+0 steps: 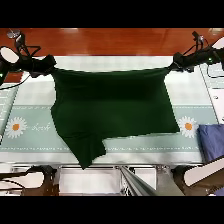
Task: Fold the shirts.
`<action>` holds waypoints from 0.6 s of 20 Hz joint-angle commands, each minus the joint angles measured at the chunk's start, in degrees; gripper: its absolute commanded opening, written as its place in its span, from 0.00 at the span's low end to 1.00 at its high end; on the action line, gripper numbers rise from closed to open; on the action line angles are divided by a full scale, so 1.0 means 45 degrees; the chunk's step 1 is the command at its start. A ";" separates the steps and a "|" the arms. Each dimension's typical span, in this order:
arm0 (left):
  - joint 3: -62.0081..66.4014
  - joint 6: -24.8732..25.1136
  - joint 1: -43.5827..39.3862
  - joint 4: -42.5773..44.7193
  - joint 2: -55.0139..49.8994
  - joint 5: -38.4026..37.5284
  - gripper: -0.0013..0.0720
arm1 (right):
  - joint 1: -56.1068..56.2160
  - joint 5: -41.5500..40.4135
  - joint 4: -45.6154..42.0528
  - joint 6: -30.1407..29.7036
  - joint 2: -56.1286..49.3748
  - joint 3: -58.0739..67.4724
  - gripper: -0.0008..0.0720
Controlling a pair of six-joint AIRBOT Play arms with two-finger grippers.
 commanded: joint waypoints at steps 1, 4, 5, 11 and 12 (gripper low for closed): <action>0.0015 0.1452 0.0238 -0.0015 0.0107 -0.2841 0.05 | -0.0345 0.1977 -0.0476 -0.0627 0.0102 0.0107 0.04; -0.0486 0.2866 0.0019 0.0199 0.0000 -0.4979 0.05 | -0.0228 0.2565 -0.1559 -0.0792 0.0102 -0.0539 0.04; -0.0865 0.2856 -0.0087 0.0423 -0.0005 -0.4988 0.05 | -0.0219 0.2443 -0.1554 -0.0797 0.0102 -0.0991 0.04; -0.2866 0.2987 -0.0044 0.0729 -0.0107 -0.4061 0.05 | -0.0039 0.1647 -0.1724 -0.0690 0.0102 -0.2613 0.04; -0.3079 0.2987 -0.0049 0.0578 -0.0112 -0.3784 0.05 | 0.0024 0.1506 -0.1768 -0.0627 0.0102 -0.2735 0.04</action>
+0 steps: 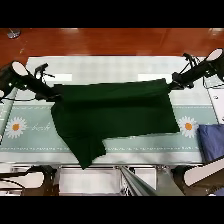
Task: Fold the shirts.
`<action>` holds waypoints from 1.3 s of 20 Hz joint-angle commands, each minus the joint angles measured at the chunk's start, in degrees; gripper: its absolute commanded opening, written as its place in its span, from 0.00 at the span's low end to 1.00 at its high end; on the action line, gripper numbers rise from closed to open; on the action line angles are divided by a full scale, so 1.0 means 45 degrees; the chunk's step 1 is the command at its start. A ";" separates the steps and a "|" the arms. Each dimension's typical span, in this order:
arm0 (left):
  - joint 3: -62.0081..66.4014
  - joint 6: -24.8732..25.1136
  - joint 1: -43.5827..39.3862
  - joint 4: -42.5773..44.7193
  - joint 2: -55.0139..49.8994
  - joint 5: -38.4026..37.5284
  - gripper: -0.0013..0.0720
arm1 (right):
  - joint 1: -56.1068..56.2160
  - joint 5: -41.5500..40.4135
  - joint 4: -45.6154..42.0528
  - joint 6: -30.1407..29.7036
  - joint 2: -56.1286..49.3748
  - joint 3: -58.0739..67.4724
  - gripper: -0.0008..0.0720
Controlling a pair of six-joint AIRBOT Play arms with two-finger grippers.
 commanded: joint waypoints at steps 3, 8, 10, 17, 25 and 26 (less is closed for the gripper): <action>-0.0840 0.0228 0.0024 -0.0117 -0.0015 -0.0015 0.47 | 0.0257 -0.0539 -0.0724 0.1515 0.0024 -0.0665 0.59; -0.0797 0.0646 0.0719 0.2118 0.0724 -0.2837 0.97 | -0.0525 0.2681 -0.2939 0.1914 0.0894 -0.0899 0.87; -0.1588 0.0112 0.1379 0.2021 0.2118 -0.2234 0.97 | -0.0971 0.1190 -0.3157 0.1938 0.2516 -0.2433 0.87; -0.6110 -0.1141 0.4507 0.1549 0.7859 0.0000 0.97 | -0.2861 -0.3983 -0.0792 0.0928 0.9442 -1.0593 0.87; -1.0273 -0.1117 0.4867 -0.2584 0.9204 0.0053 0.97 | -0.2856 -0.3750 0.0097 0.0583 1.2429 -1.3221 0.87; -1.0705 -0.0986 0.4862 -0.3181 0.9204 0.0398 0.98 | -0.2856 -0.3759 0.0223 0.0583 1.2429 -1.3221 0.87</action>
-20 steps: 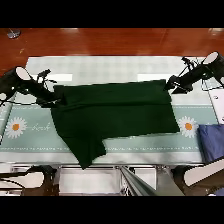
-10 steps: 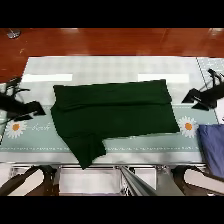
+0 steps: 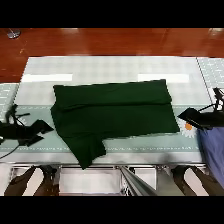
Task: Fold the shirts.
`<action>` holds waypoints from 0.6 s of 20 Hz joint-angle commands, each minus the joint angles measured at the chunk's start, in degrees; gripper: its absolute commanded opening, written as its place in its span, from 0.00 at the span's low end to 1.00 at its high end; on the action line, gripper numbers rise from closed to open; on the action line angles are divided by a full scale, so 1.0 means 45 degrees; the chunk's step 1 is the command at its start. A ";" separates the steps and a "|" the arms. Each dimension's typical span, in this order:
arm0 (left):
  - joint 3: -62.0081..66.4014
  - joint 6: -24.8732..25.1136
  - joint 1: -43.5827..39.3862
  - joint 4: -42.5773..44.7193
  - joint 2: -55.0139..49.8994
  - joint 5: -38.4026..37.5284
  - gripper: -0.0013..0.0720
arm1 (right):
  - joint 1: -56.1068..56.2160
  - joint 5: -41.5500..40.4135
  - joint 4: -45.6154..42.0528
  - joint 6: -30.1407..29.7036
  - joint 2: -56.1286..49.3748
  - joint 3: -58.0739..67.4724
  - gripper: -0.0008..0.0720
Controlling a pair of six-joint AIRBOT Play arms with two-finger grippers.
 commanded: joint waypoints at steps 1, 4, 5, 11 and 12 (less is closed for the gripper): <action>-0.1778 0.0398 0.0087 -0.2511 0.0243 0.0923 0.98 | -0.0034 -0.0053 0.0510 -0.0073 0.0525 -0.0471 0.87; -0.2516 0.0981 0.0083 -0.3016 0.0243 0.1243 0.98 | -0.0034 -0.0049 0.1107 -0.0073 0.0525 -0.0471 0.87; -0.2691 0.1365 0.0015 -0.3123 0.0243 0.1195 0.97 | -0.0034 -0.0049 0.1287 -0.0073 0.0525 -0.0471 0.87; -0.3434 0.1520 -0.2613 -0.4269 0.0223 0.2540 0.97 | -0.0039 -0.0199 0.1773 -0.0015 0.0525 -0.0461 0.87; -0.3512 0.1530 -0.3079 -0.4537 0.0228 0.2759 0.97 | -0.0199 -0.0165 0.1491 0.0452 0.0495 -0.0379 0.87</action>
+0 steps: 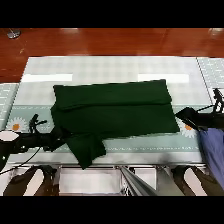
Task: Fold the shirts.
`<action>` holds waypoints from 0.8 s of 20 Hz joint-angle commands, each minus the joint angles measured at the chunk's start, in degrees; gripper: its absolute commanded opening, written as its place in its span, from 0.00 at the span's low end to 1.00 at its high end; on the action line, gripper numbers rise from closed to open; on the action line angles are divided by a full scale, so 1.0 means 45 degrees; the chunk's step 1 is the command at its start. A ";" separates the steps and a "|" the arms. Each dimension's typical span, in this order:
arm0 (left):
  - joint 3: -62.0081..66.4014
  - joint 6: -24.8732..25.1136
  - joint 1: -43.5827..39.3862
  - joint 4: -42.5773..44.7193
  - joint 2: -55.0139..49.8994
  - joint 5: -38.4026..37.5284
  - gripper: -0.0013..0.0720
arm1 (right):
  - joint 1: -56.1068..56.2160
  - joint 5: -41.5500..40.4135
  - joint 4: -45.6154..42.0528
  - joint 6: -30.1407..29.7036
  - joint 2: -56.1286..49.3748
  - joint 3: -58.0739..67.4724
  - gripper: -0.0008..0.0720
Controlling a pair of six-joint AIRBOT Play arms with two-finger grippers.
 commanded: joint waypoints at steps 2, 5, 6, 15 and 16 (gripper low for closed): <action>-0.0355 0.0253 -0.1831 -0.0699 -0.0015 0.1132 0.59 | -0.1234 0.0219 -0.1195 0.1078 -0.0044 0.0389 0.88; -0.0330 0.0583 -0.1899 -0.0928 -0.0015 0.1166 0.05 | -0.3225 0.1195 -0.3283 0.1345 -0.0049 0.0155 0.88; -0.0330 0.0597 -0.1899 -0.1083 -0.0005 0.1166 0.05 | -0.3449 0.1467 -0.3633 0.1394 -0.0049 -0.0214 0.88; -0.0340 0.0957 -0.1899 -0.1651 0.0000 0.1263 0.05 | -0.1433 0.0175 -0.0967 0.0801 -0.1569 -0.1768 0.88; -0.0340 0.0957 -0.1899 -0.1651 0.0000 0.1336 0.05 | -0.1428 -0.0180 -0.0573 0.0631 -0.1996 -0.1656 0.88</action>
